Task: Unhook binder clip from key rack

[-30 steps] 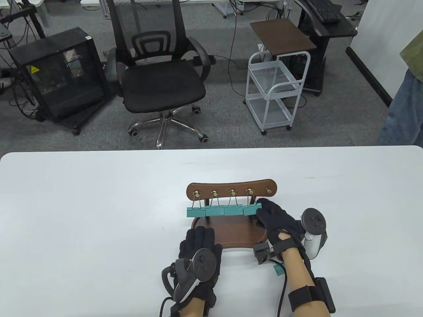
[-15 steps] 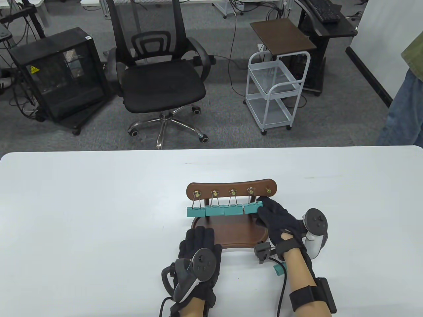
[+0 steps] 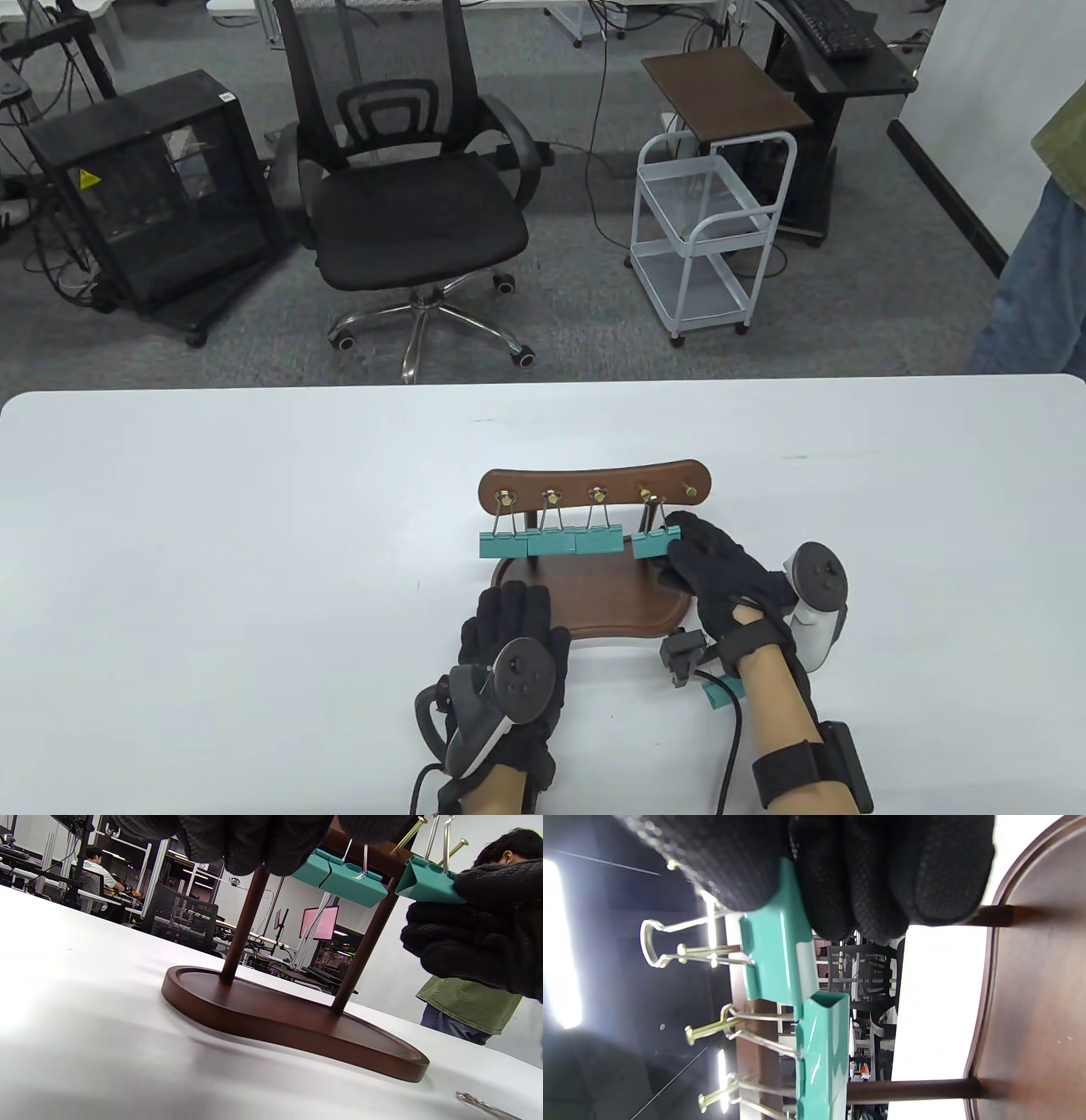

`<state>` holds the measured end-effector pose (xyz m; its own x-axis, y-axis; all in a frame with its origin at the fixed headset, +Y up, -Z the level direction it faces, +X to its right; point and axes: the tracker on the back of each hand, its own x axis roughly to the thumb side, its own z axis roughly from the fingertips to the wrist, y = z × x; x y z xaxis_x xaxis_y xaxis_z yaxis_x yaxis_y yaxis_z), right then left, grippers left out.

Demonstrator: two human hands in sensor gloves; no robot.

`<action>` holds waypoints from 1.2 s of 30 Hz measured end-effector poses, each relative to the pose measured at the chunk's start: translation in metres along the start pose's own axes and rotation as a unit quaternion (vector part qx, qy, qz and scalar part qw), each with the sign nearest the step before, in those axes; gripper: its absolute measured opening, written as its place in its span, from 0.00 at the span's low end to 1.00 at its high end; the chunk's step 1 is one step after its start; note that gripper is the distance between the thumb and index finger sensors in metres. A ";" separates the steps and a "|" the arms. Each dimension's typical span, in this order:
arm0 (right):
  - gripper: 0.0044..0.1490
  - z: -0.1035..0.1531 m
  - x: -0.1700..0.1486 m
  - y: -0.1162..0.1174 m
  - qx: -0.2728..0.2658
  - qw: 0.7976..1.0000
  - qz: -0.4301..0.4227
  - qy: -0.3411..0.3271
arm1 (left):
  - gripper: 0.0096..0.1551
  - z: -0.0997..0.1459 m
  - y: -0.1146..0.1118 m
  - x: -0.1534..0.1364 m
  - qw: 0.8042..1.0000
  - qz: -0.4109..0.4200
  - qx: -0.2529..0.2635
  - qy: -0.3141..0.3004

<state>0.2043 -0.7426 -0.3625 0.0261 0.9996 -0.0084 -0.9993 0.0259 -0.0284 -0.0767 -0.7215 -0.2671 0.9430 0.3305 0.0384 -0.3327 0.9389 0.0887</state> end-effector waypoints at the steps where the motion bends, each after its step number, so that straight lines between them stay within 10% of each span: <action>1: 0.32 0.002 0.002 0.000 0.006 1.000 0.001 -0.003 | 0.36 0.000 0.000 0.001 1.000 0.000 0.000 -0.001; 36: 0.30 0.071 0.003 -0.047 -0.007 0.987 0.154 0.041 | 0.36 0.003 0.002 0.004 1.000 0.010 0.006 -0.012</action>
<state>0.2491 -0.7405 -0.2902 -0.2765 0.9558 -0.0994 -0.9596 -0.2802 -0.0251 -0.0736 -0.7187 -0.2634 0.9358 0.3467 0.0644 -0.3517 0.9309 0.0988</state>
